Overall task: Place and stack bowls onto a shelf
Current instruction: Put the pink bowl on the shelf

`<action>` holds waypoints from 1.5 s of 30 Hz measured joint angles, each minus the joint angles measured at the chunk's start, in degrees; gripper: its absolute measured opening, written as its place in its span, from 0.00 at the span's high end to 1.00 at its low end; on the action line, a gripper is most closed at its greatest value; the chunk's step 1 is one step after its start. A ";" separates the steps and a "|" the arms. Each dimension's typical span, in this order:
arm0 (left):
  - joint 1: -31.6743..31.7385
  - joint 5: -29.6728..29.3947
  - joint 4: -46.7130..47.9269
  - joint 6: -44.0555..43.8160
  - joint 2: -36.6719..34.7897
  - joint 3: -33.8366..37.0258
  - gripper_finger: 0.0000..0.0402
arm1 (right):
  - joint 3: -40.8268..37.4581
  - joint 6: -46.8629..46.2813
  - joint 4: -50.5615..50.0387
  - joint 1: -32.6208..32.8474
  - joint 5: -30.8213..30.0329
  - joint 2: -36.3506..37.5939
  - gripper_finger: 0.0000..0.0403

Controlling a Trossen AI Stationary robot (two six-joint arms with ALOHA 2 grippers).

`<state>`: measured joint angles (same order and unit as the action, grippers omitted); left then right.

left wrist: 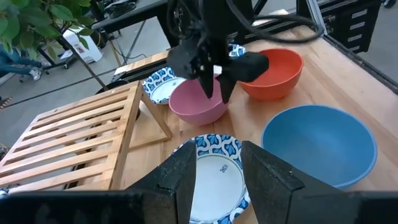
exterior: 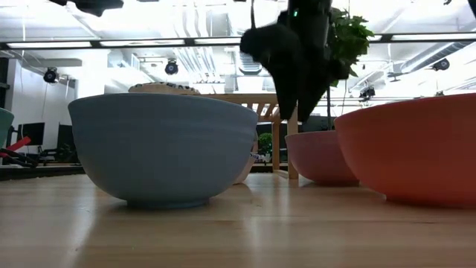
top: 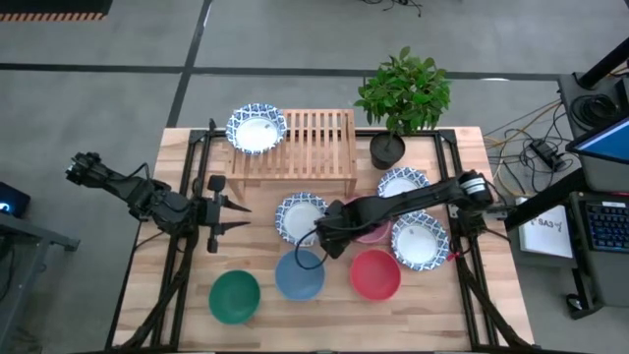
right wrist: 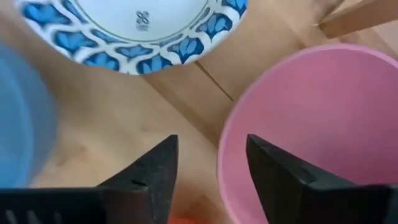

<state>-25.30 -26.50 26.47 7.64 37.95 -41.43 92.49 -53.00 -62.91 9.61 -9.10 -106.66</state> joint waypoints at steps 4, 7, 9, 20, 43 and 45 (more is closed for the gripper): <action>0.00 0.00 0.10 0.00 0.09 0.00 0.72 | 0.02 -0.23 0.08 0.11 0.00 -2.00 0.52; 0.00 0.00 0.10 -0.01 0.09 0.00 0.72 | 0.02 -0.96 -0.41 0.11 -1.14 -4.04 0.53; 0.00 0.00 0.16 0.00 0.14 0.00 0.72 | 0.02 -0.98 -0.48 0.06 -1.47 -5.31 0.55; 0.00 0.00 0.21 0.00 0.26 0.00 0.72 | 0.02 -1.44 -0.35 0.11 -1.38 -8.51 0.91; 0.00 -0.07 0.17 0.33 0.33 0.00 0.72 | -0.02 7.04 2.03 0.51 8.04 12.43 0.97; 0.00 -0.09 0.15 0.42 0.33 0.00 0.72 | -0.04 11.52 7.40 0.73 8.49 15.25 0.97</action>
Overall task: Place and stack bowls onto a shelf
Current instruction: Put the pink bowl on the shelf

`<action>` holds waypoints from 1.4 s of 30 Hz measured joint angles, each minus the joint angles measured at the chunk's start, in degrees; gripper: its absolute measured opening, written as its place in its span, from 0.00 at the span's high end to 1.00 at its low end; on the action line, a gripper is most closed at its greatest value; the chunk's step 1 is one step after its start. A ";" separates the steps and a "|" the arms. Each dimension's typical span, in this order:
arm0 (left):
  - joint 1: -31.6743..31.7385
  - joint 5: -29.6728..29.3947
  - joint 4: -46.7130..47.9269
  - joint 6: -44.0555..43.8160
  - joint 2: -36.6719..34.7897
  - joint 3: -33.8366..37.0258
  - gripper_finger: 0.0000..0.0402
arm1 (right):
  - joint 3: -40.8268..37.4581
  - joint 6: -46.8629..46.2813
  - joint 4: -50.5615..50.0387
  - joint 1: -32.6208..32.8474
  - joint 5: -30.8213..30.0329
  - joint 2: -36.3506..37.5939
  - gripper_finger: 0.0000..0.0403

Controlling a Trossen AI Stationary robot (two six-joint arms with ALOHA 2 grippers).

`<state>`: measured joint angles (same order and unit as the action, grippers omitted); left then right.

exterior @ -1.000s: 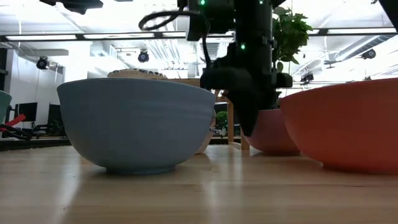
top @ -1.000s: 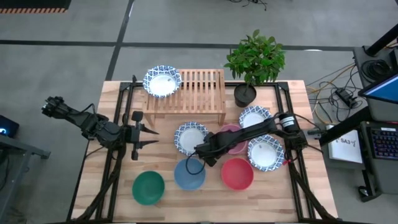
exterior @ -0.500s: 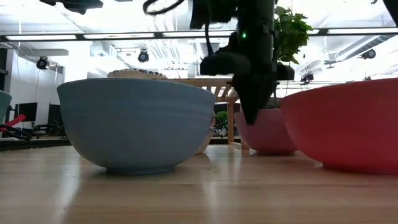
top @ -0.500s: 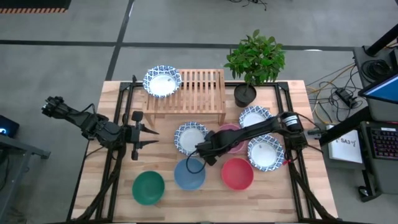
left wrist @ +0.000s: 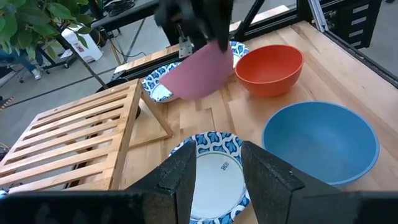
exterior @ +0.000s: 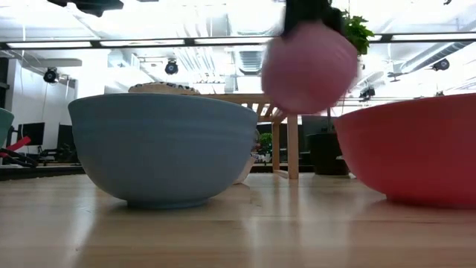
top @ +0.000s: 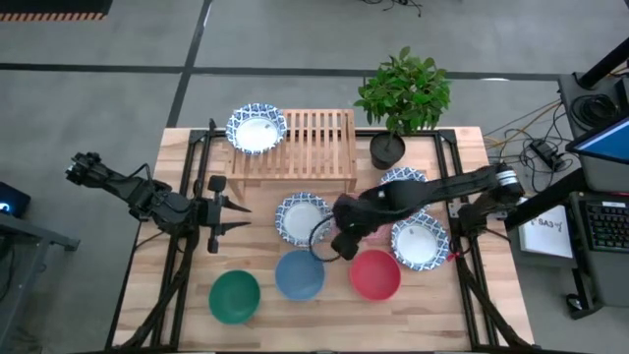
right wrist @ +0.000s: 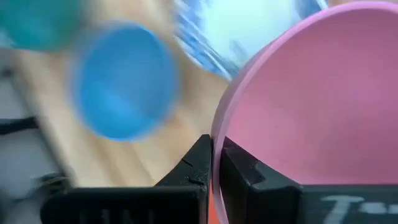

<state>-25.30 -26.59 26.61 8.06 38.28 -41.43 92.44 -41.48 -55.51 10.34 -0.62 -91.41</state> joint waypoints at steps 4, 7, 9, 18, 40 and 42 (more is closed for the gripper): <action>0.00 -0.03 -0.15 0.43 0.03 0.00 0.72 | 0.00 16.72 20.27 1.04 0.58 3.55 0.97; 0.00 -0.04 -0.50 0.89 0.02 0.00 0.72 | 0.07 31.96 34.01 1.19 -1.56 4.19 0.97; 0.00 -0.07 -0.55 1.04 0.04 0.00 0.72 | 0.07 40.27 39.04 0.95 -6.22 3.87 0.97; 0.00 -0.07 -0.33 1.08 0.02 0.00 0.72 | 1.69 61.23 36.01 -7.51 -28.47 -1.16 0.97; 0.00 -0.07 0.44 1.32 0.00 0.00 0.72 | 40.37 55.65 -11.53 -20.52 -21.94 -26.67 0.97; 0.01 -0.07 0.46 1.32 0.00 0.00 0.72 | 40.72 56.39 -11.60 -20.58 -21.86 -27.21 0.97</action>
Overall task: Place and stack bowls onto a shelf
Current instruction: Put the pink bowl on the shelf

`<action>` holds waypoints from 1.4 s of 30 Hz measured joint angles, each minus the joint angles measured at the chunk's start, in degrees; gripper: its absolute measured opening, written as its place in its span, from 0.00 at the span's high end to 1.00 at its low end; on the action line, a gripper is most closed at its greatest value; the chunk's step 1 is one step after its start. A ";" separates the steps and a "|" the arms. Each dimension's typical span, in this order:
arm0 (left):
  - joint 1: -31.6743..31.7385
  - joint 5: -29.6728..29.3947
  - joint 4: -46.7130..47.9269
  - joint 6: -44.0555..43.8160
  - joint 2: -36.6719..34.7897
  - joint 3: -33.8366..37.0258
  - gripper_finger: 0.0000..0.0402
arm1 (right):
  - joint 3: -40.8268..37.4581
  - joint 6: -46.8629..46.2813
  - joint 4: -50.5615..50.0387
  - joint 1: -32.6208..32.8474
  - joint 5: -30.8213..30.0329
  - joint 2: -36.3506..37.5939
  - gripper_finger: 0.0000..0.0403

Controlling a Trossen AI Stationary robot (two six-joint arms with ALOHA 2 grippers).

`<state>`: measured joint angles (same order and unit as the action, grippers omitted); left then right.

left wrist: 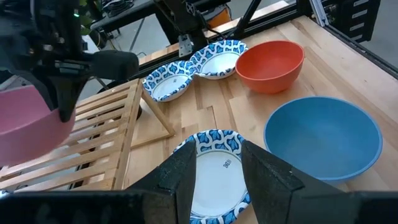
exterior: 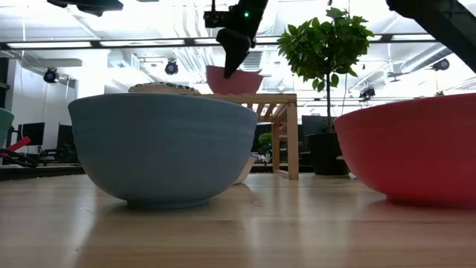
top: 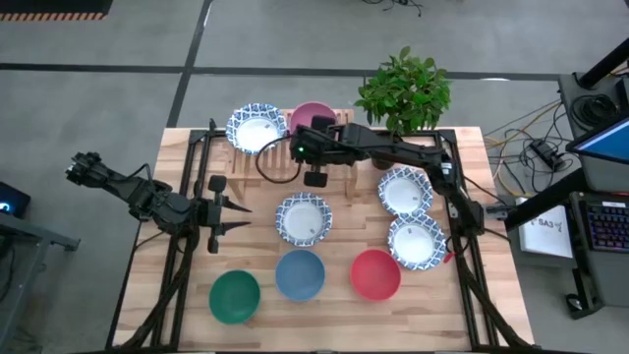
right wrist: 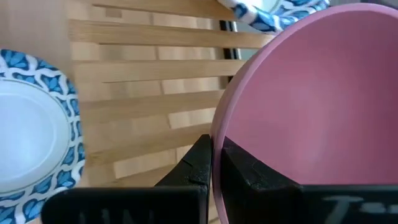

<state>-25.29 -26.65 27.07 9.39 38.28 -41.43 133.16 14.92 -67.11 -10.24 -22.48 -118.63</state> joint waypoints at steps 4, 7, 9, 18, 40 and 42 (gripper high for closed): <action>-0.01 0.00 0.01 0.07 -0.02 0.00 0.72 | 0.35 0.72 -0.15 -0.39 0.22 -0.37 0.97; -0.01 0.01 0.02 0.17 -0.02 0.00 0.72 | 0.31 0.61 -0.15 -0.80 0.04 -0.39 0.97; -0.01 0.01 0.02 0.17 -0.02 0.00 0.72 | 0.31 0.61 -0.15 -0.90 0.00 -0.31 0.97; -0.01 0.00 0.02 0.19 -0.02 0.00 0.72 | 0.24 0.07 -0.11 -1.34 0.17 -0.48 0.97; -0.01 0.01 0.07 0.20 -0.02 0.00 0.72 | 0.07 -3.58 0.00 -1.31 -0.04 -0.46 0.71; -0.01 0.02 0.09 0.20 -0.02 0.00 0.72 | 0.28 -3.87 -0.13 -1.23 -0.03 -0.28 0.70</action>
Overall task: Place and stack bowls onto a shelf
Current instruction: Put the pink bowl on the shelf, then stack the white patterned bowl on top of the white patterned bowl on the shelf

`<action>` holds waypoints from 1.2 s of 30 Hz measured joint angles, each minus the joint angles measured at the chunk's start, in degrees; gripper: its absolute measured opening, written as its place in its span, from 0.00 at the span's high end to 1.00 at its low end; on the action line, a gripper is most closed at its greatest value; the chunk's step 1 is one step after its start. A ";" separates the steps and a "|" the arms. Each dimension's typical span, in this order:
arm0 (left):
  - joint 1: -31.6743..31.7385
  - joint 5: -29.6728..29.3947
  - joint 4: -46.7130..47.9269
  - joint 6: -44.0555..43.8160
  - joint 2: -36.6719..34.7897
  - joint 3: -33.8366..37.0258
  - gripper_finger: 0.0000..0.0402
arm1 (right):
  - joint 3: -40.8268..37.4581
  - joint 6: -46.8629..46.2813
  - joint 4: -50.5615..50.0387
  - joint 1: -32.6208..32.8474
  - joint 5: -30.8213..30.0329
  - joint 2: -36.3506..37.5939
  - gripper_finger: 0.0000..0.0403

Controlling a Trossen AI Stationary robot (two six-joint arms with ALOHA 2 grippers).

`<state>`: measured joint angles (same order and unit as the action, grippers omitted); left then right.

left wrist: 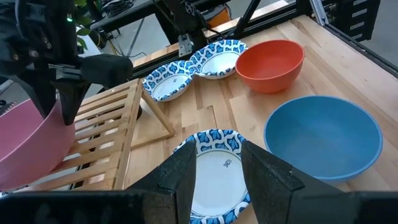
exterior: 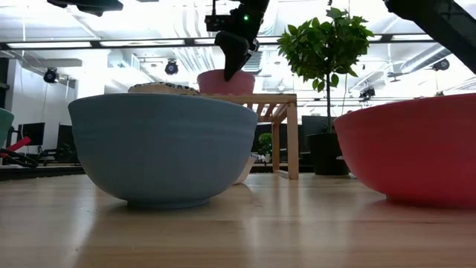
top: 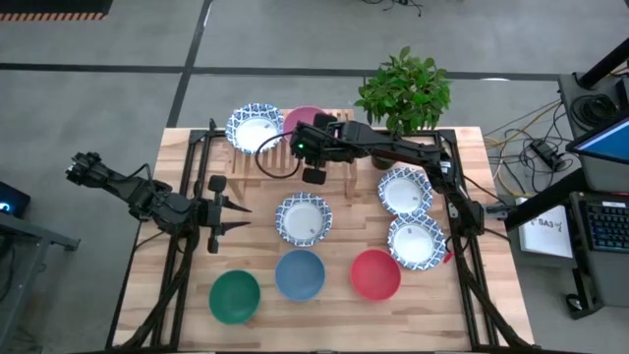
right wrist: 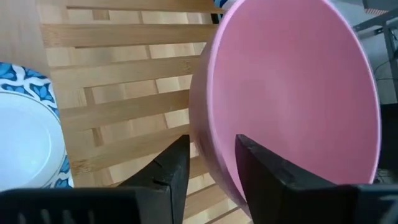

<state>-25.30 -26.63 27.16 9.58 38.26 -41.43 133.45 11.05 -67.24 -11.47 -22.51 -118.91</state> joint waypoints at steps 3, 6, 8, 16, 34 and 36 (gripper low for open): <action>0.00 0.00 -0.02 0.00 0.00 0.00 0.72 | 0.04 -0.72 0.00 0.36 -0.01 1.05 0.70; 0.00 0.00 -0.02 0.00 0.00 0.01 0.72 | 0.13 -1.91 -0.03 0.65 -0.05 2.13 0.70; 0.00 0.00 0.03 0.00 0.00 0.13 0.72 | 0.13 -2.80 -0.25 0.75 -0.12 2.78 0.70; 0.01 0.00 0.00 0.00 0.00 0.31 0.72 | 0.15 -7.82 -0.30 2.73 -0.10 7.13 0.70; 0.02 -3.49 -0.13 -0.57 0.45 0.33 0.72 | -1.03 -39.07 -8.78 23.93 6.27 12.09 0.70; 0.02 -3.48 -0.14 -0.60 0.65 0.33 0.72 | -2.50 -42.78 -10.39 26.29 6.17 12.08 0.70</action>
<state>-25.28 -30.11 27.02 8.99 38.91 -41.10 130.94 -31.74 -77.63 14.82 -16.34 -106.83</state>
